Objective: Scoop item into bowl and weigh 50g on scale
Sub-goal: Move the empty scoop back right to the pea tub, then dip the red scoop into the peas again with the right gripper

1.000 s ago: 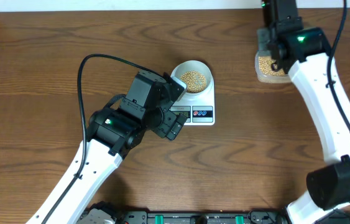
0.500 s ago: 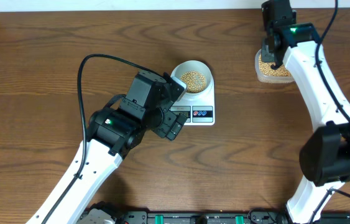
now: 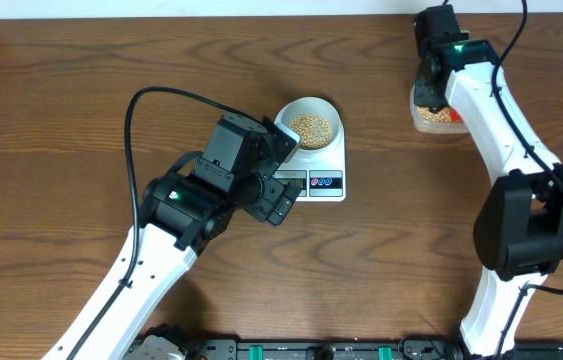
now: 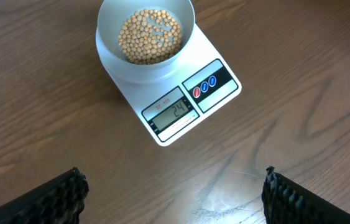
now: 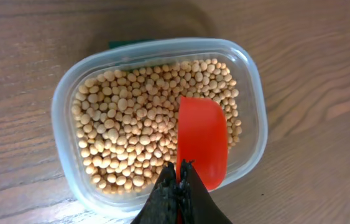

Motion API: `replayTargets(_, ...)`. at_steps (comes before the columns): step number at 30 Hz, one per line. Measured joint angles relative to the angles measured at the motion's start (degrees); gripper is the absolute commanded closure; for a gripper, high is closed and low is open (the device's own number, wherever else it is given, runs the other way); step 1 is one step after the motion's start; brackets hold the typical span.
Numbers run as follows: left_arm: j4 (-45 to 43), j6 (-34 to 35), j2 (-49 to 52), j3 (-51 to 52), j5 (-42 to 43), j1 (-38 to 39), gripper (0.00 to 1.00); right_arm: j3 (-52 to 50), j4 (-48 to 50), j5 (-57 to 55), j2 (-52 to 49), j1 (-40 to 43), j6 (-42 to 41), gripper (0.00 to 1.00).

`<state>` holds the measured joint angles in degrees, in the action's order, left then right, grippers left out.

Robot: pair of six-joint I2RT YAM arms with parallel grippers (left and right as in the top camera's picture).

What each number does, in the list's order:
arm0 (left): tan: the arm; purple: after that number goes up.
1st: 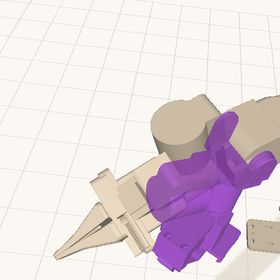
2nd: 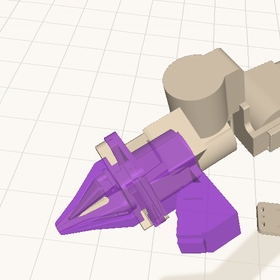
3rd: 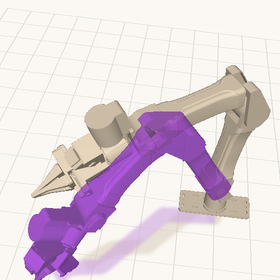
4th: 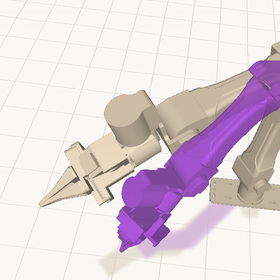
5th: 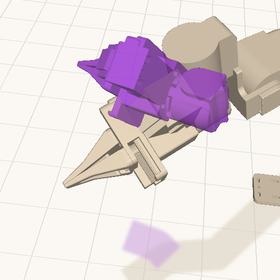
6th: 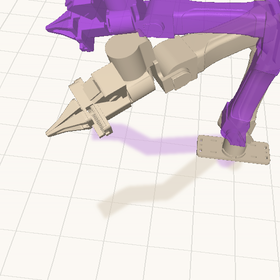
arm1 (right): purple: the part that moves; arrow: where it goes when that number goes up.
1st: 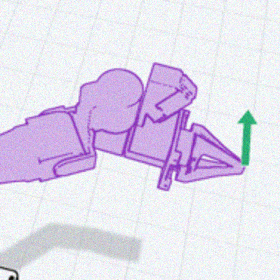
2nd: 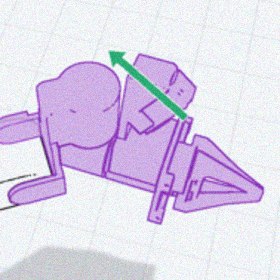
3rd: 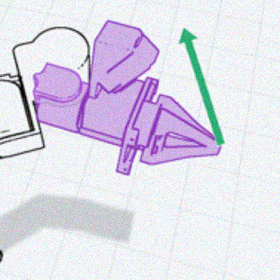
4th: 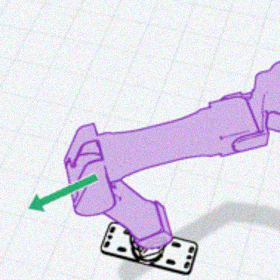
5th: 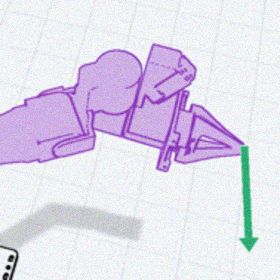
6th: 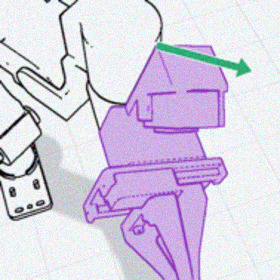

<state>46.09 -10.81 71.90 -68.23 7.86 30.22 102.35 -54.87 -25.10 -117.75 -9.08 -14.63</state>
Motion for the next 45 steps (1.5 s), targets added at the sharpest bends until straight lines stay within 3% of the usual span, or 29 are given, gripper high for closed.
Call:
replayTargets(13,0.0,0.0,0.0,0.0,0.0,0.0,0.08,-0.2,2.1,12.4,-0.1,7.2,0.3,0.99)
replayTargets(30,0.0,0.0,0.0,0.0,0.0,0.0,0.08,-5.9,7.9,22.8,-0.1,7.8,1.7,0.99)
replayTargets(45,0.0,0.0,0.0,0.0,0.0,0.0,0.08,-6.8,9.5,40.7,-0.1,15.0,3.3,0.99)
